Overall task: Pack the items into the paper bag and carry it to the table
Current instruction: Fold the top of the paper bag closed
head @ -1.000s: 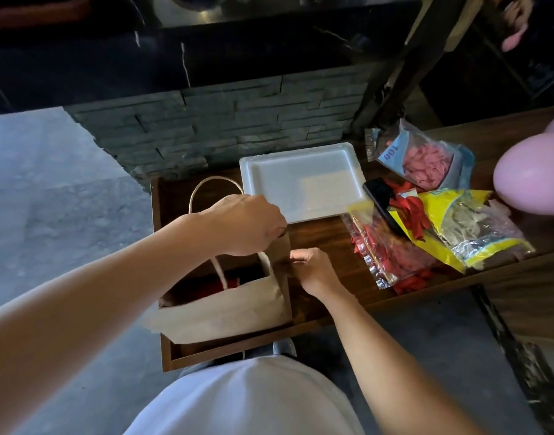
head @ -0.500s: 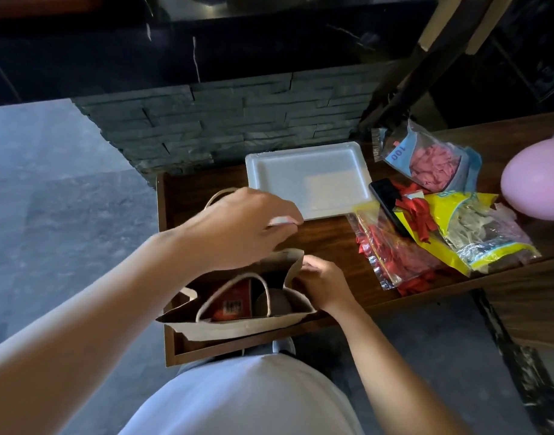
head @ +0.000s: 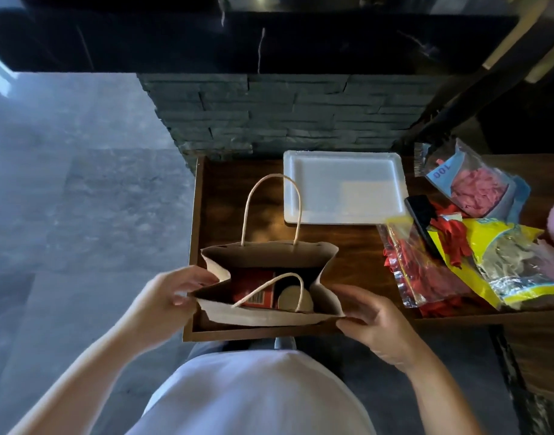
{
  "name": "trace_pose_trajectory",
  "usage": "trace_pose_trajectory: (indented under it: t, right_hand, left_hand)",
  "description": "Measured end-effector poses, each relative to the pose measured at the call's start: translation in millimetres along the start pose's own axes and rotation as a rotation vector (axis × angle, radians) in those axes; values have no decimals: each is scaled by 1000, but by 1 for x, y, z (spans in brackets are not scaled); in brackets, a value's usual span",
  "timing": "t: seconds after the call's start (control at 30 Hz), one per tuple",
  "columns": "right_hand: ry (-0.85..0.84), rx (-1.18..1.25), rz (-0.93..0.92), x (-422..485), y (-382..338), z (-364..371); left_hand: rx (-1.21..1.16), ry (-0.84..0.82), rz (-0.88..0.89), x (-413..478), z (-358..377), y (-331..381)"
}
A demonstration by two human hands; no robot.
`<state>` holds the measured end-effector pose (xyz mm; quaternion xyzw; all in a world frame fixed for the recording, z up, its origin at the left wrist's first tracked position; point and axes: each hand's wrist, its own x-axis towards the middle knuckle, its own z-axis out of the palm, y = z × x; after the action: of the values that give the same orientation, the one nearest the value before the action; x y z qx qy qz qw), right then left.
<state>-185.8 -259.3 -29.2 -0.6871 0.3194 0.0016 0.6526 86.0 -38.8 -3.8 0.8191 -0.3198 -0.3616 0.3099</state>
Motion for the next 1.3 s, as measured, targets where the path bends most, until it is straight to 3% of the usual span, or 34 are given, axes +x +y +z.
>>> trace_pose_trajectory:
  t: [0.2,0.4,0.53,0.63,0.73,0.8,0.9,0.97,1.1,1.17,1.3]
  right_hand:
    - [12,-55,-29,21,-11,18]
    - [157,54,-134,27,-7,12]
    - [206,52,-137,33,1,14]
    - [169,68,-2,42,6,23]
    - [329,-53,218,57,22,41]
    - [405,-199,291,64,30,50]
    - [542,-340,139,65,33,54]
    - [594,-520,-53,64,31,55]
    - [467,-892,-206,62,21,70]
    - [401,-969,-241,67,16,83]
    - [295,-899,-294,85,6,100]
  left_hand:
    - [110,109,90,6,21,5]
    - [-276,143,8,12,10,-11]
    - [-286,60,-48,23,9,-20]
    - [-335,15,-258,31,17,-20]
    - [-401,-27,-529,45,34,-29]
    - [-275,16,-539,50,49,-33]
    - [-8,238,-299,48,61,-32]
    - [178,324,-23,43,64,-35]
    - [513,372,306,39,68,-30]
    - [588,331,409,43,70,-24]
    - [547,63,553,54,79,-18]
